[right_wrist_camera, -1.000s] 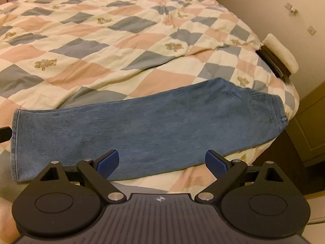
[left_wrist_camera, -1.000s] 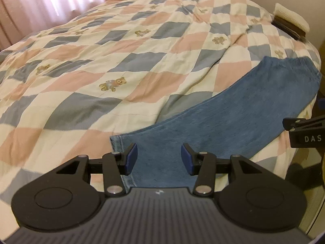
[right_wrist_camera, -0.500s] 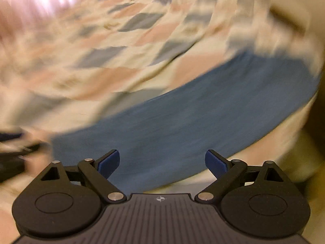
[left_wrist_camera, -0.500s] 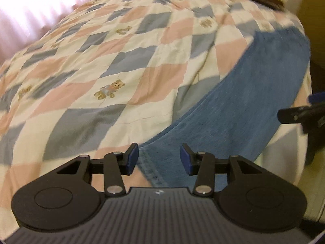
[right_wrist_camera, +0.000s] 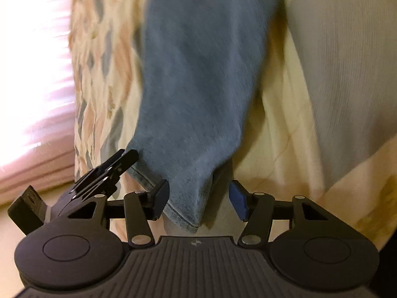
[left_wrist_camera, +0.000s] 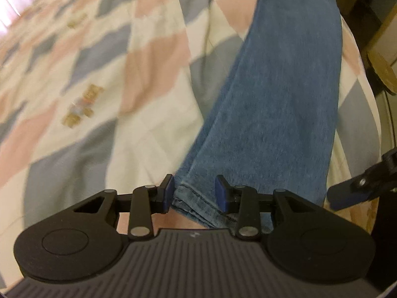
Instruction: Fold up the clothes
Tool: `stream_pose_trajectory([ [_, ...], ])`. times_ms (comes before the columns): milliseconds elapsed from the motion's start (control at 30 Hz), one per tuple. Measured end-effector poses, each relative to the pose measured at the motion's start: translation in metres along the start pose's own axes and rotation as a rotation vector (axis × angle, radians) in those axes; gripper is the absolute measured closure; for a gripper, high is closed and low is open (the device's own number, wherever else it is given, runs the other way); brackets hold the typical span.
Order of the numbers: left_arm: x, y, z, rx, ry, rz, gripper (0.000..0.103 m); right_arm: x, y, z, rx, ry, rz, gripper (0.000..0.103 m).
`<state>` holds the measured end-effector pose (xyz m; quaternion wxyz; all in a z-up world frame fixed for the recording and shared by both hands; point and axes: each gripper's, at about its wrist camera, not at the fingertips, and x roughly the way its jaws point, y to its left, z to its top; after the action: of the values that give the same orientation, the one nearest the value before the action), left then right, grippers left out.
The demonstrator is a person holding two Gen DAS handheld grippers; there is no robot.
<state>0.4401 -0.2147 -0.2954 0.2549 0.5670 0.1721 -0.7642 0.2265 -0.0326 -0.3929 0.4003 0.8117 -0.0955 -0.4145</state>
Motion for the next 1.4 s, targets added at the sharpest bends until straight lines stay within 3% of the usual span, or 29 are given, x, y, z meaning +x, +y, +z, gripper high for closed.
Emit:
stream_pose_trajectory([
  [33, 0.002, 0.001, 0.0, 0.006, 0.001, 0.0, 0.076, 0.006, -0.001, -0.002, 0.005, 0.006, -0.001, 0.05],
  [67, 0.004, 0.003, 0.0, 0.012, 0.002, -0.001, 0.08, 0.011, -0.002, -0.004, 0.011, 0.012, -0.002, 0.065],
  [100, 0.005, 0.004, 0.0, 0.015, 0.002, -0.003, 0.089, 0.015, -0.001, -0.006, 0.007, 0.012, -0.004, 0.09],
  [200, -0.002, 0.016, 0.0, -0.03, -0.02, -0.046, 0.096, 0.019, 0.005, -0.011, -0.035, -0.007, -0.01, 0.099],
  [267, -0.011, 0.021, 0.0, -0.053, -0.044, -0.072, 0.096, 0.018, 0.01, -0.015, -0.057, -0.021, -0.007, 0.1],
  [433, -0.032, 0.024, -0.003, -0.031, -0.099, -0.056, 0.096, 0.013, 0.027, -0.022, -0.122, -0.048, 0.0, 0.1],
  [600, -0.015, 0.025, -0.007, -0.041, -0.074, -0.05, 0.094, 0.029, 0.025, -0.02, -0.157, -0.05, -0.074, 0.1],
  [733, -0.003, 0.029, -0.007, -0.052, -0.074, -0.042, 0.094, 0.033, 0.031, -0.022, -0.198, -0.066, -0.08, 0.099],
  [767, -0.001, 0.03, -0.009, -0.053, -0.066, -0.044, 0.093, 0.034, 0.03, -0.024, -0.203, -0.064, -0.1, 0.092],
  [800, 0.002, 0.031, -0.01, -0.054, -0.059, -0.047, 0.091, 0.035, 0.028, -0.025, -0.195, -0.054, -0.122, 0.076],
  [867, 0.003, 0.036, -0.011, -0.072, -0.049, -0.055, 0.086, 0.035, 0.027, -0.026, -0.203, -0.051, -0.171, 0.07],
  [967, -0.013, 0.051, -0.011, -0.133, -0.055, -0.092, 0.083, 0.017, 0.054, -0.041, -0.488, -0.128, -0.262, 0.058],
  [1100, -0.037, 0.065, -0.013, -0.176, -0.042, -0.137, 0.085, 0.008, 0.083, -0.082, -0.92, -0.217, -0.377, 0.053],
  [1200, -0.038, 0.075, -0.019, -0.277, 0.012, -0.215, 0.084, 0.029, 0.097, -0.118, -1.202, -0.238, -0.407, 0.048],
  [1267, -0.03, 0.079, -0.026, -0.39, 0.037, -0.303, 0.074, 0.05, 0.101, -0.141, -1.334, -0.225, -0.444, 0.048],
  [1400, -0.008, 0.076, -0.041, -0.543, 0.066, -0.362, 0.071, 0.091, 0.097, -0.172, -1.558, -0.258, -0.578, 0.048],
])
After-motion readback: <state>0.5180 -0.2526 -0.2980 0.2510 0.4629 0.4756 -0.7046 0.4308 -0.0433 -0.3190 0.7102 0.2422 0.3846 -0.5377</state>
